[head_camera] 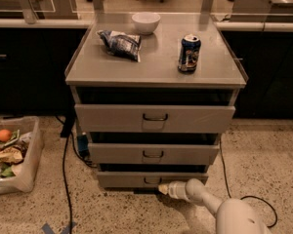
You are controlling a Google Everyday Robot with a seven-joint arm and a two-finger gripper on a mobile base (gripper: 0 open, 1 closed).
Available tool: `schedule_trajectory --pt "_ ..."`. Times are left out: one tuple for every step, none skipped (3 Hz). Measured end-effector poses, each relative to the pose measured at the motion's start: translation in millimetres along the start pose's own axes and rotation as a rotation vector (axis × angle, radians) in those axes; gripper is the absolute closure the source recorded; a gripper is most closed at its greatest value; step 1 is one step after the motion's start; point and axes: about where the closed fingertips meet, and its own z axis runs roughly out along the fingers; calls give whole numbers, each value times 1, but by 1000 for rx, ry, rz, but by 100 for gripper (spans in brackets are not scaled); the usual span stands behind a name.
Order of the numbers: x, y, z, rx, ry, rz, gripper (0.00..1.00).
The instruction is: Close bottom drawer
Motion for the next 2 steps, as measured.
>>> schedule_trajectory --pt "-7 12 22 -3 -54 28 100" --pt "-7 12 22 -3 -54 28 100"
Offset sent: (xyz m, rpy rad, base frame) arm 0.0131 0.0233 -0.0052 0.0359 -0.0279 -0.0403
